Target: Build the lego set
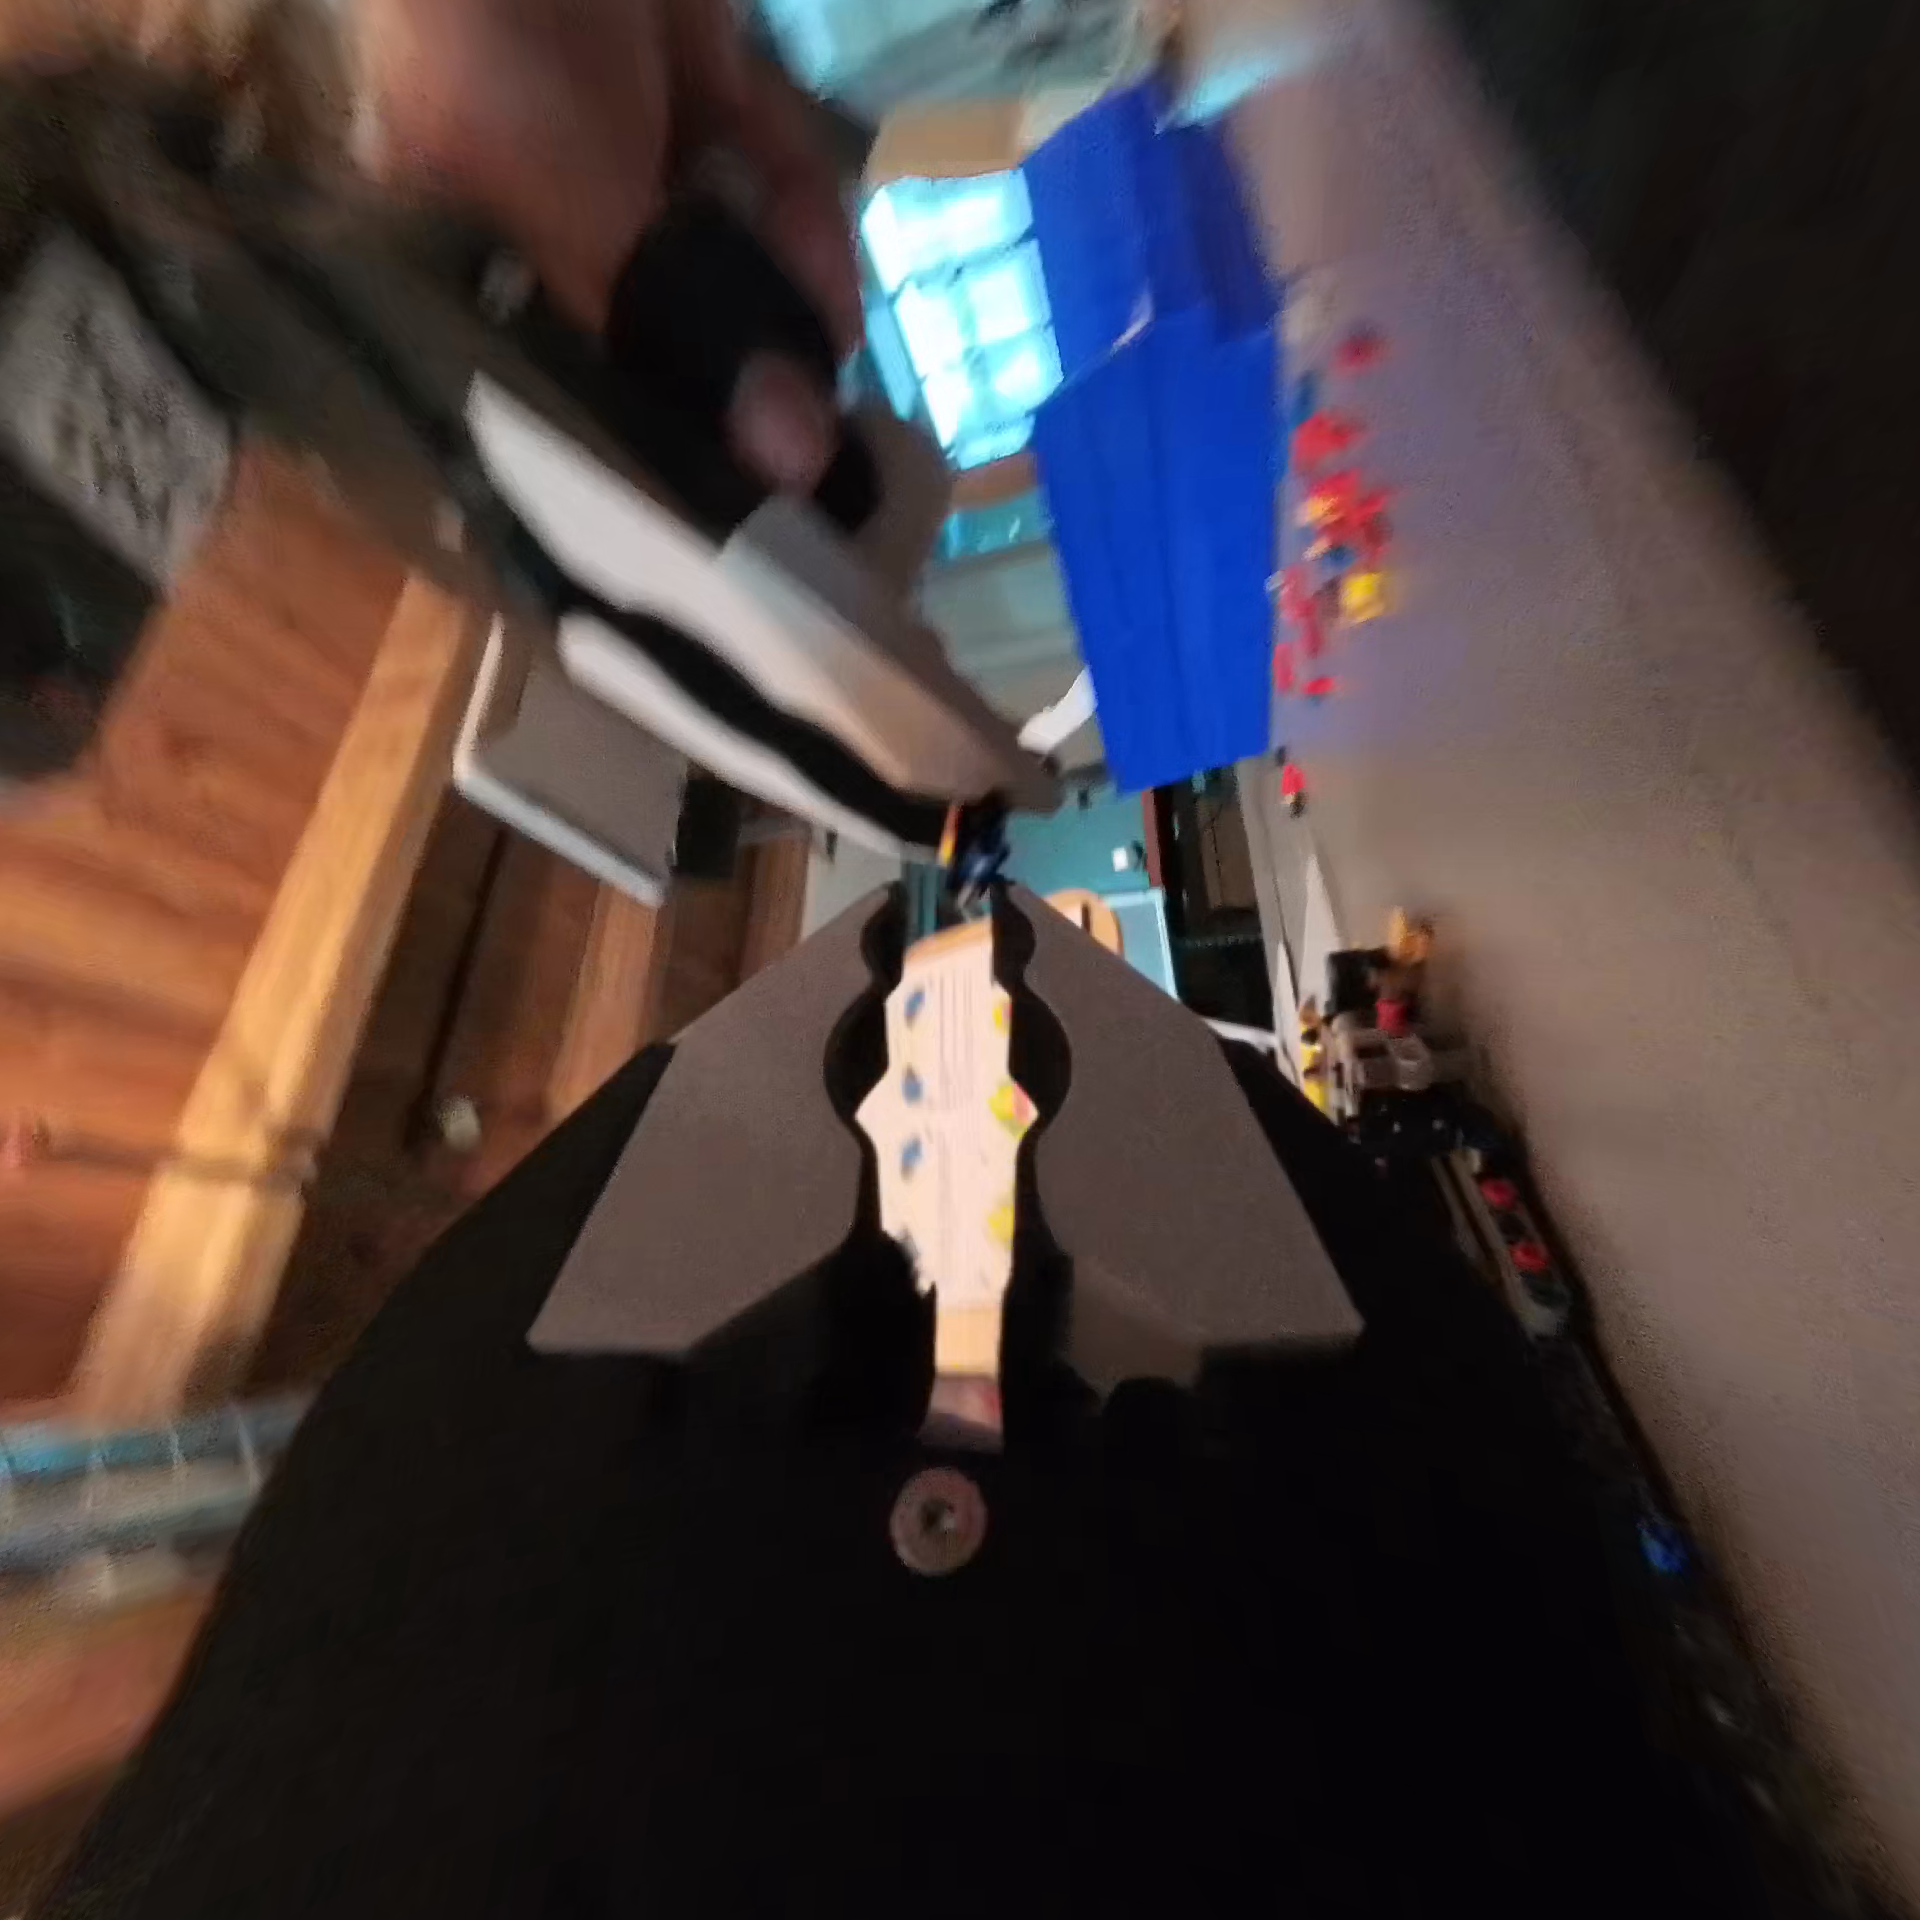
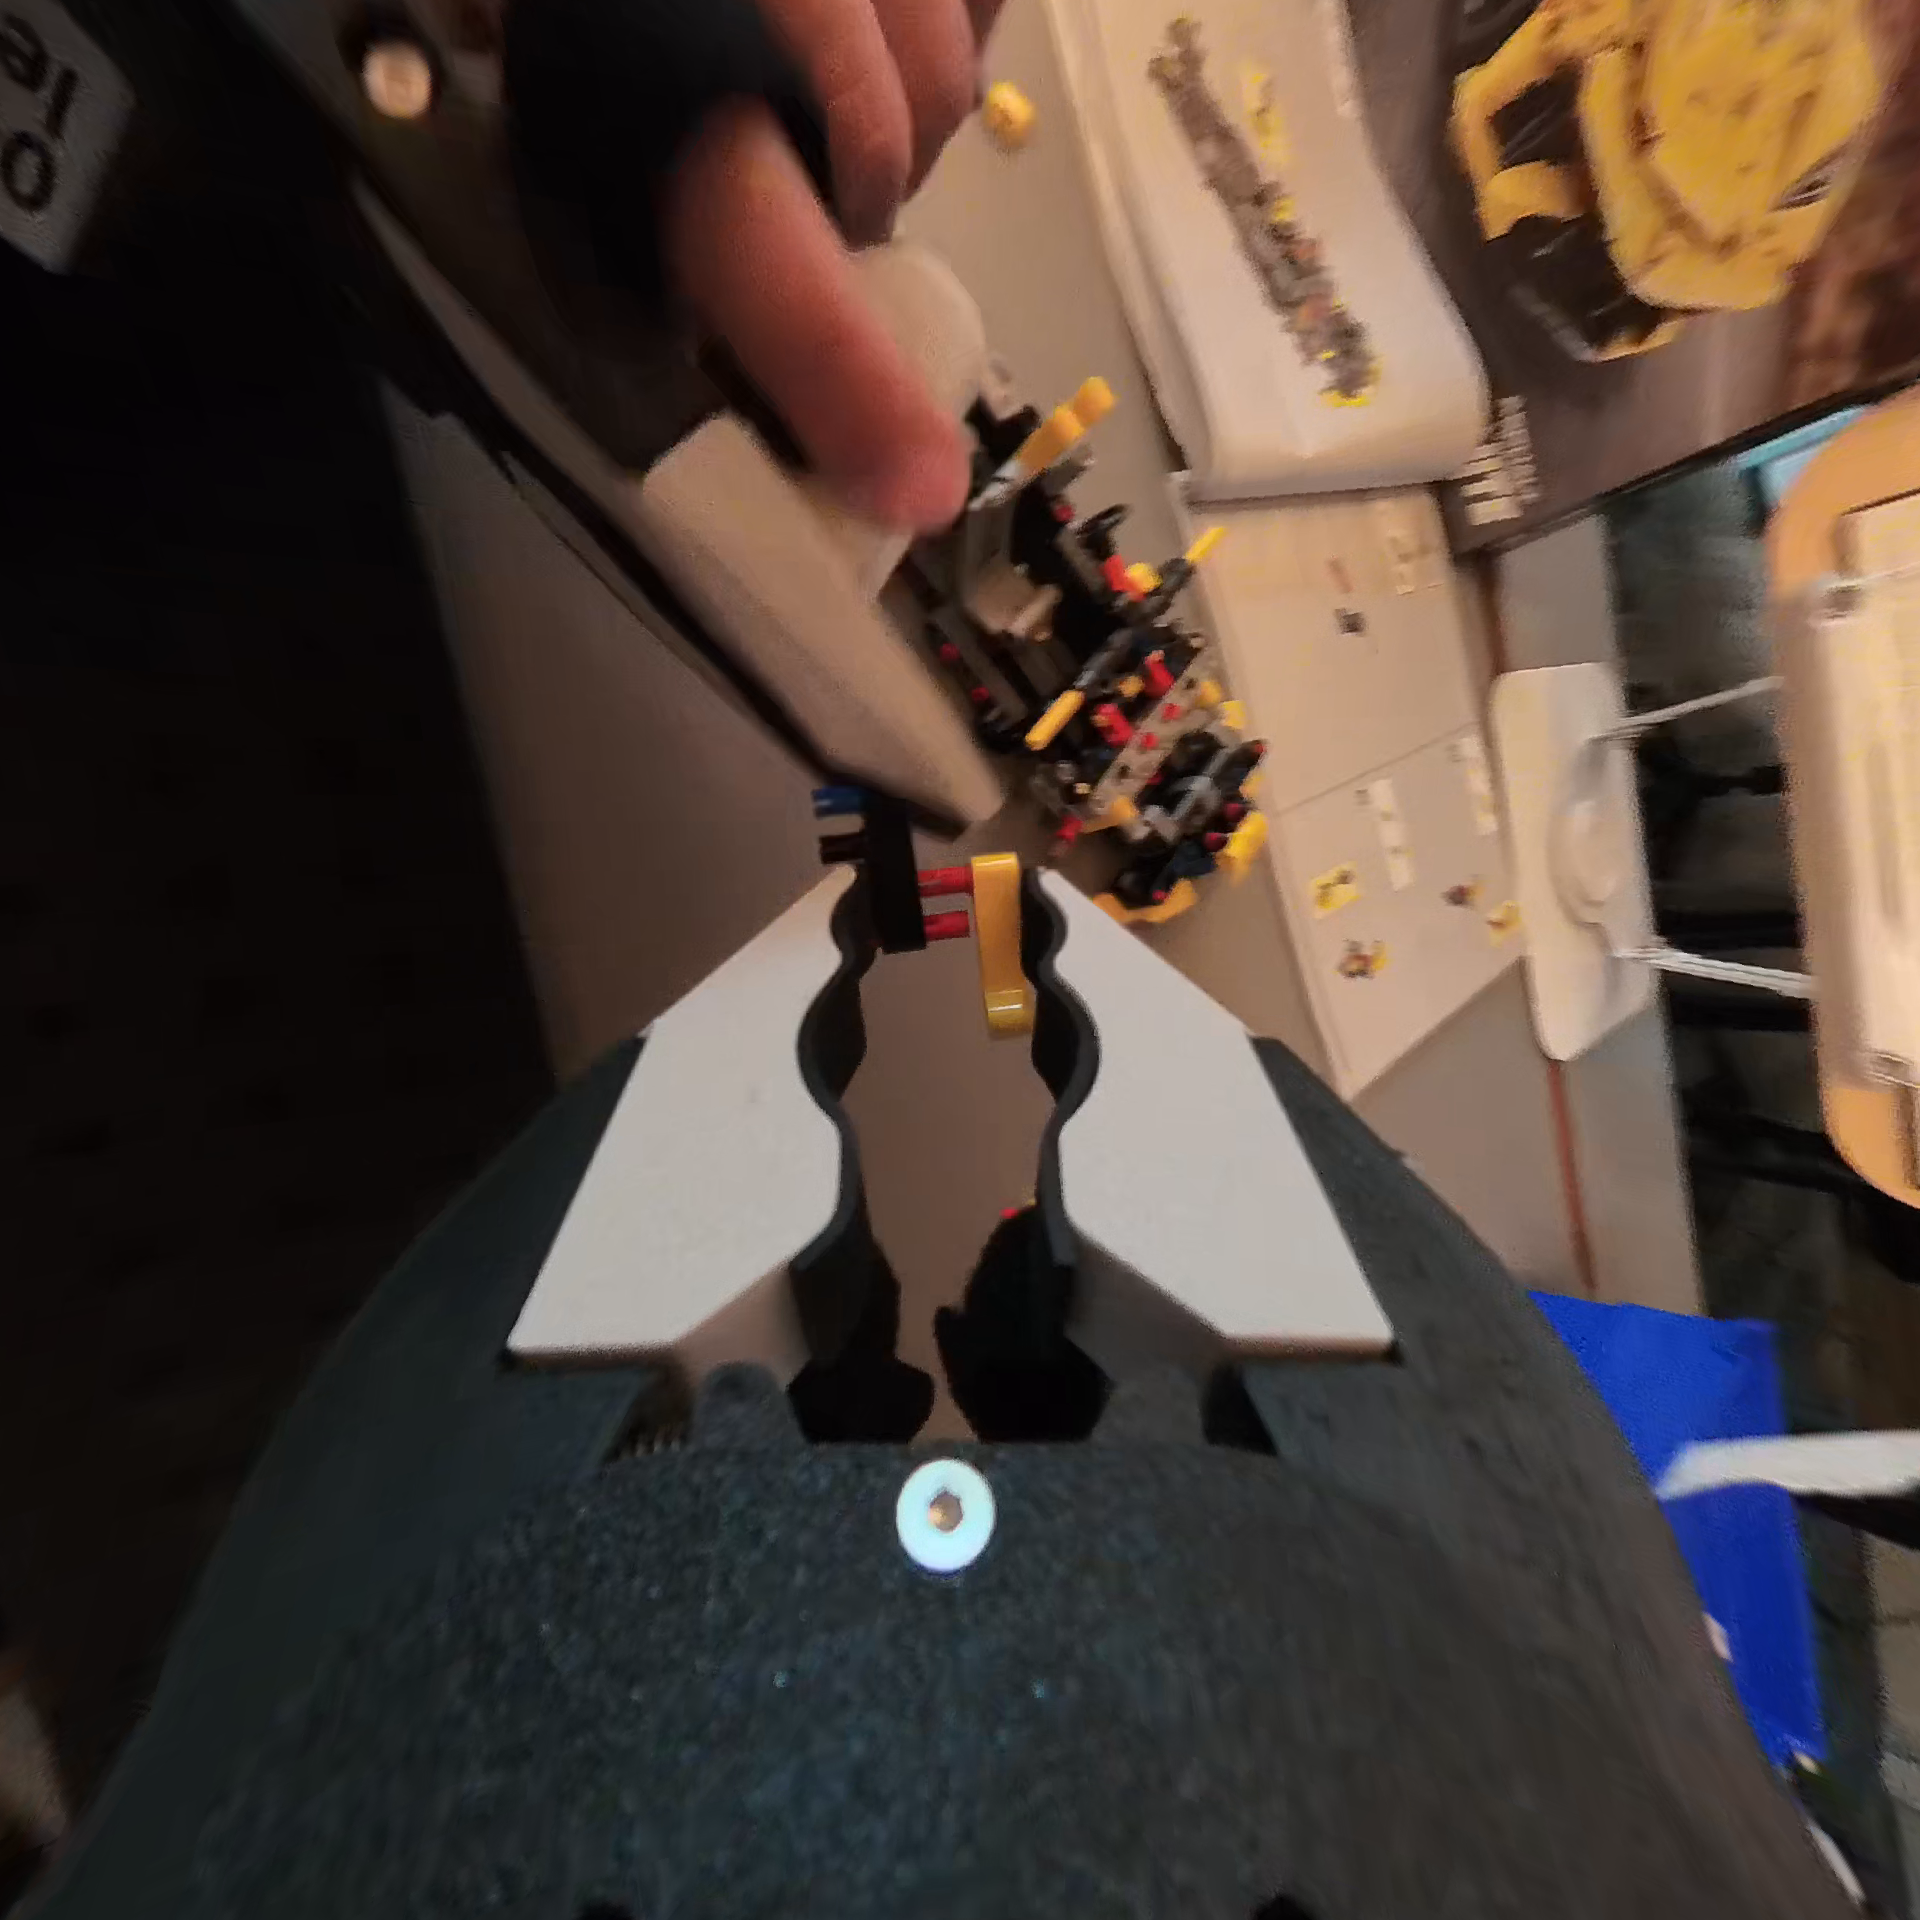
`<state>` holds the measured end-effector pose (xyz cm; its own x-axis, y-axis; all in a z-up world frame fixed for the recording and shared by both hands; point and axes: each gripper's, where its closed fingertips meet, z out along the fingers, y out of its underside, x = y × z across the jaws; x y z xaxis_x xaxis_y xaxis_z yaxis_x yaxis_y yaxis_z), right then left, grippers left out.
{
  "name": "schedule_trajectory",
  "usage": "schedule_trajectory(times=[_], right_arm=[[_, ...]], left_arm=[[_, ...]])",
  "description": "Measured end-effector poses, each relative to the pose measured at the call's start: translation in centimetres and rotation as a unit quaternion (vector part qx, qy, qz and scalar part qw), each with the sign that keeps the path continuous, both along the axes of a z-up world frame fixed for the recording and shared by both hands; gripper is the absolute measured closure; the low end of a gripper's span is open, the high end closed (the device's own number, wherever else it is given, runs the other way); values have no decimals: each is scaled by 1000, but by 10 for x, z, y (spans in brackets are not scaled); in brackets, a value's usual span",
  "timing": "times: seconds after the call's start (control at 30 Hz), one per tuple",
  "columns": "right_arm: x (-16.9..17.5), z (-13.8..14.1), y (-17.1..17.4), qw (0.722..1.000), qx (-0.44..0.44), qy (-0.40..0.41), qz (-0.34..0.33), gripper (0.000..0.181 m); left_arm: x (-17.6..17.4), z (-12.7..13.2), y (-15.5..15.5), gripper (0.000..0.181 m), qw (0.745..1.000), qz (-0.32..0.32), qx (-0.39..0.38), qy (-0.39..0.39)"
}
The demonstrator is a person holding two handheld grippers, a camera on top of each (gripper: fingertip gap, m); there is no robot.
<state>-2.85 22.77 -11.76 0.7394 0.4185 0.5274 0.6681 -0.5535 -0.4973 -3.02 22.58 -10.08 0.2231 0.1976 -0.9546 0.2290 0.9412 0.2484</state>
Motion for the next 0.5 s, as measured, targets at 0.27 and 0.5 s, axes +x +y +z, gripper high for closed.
schedule_trajectory(times=[0.27, 0.5], right_arm=[[21, 18, 14, 991, 103, -88, -11, 154], [12, 24, 27, 980, 154, -128, 5, 155]], left_arm=[[10, 6, 22, 161, 702, -39, -599, 385], [0, 9, 13, 156, 442, -129, -711, 532]])
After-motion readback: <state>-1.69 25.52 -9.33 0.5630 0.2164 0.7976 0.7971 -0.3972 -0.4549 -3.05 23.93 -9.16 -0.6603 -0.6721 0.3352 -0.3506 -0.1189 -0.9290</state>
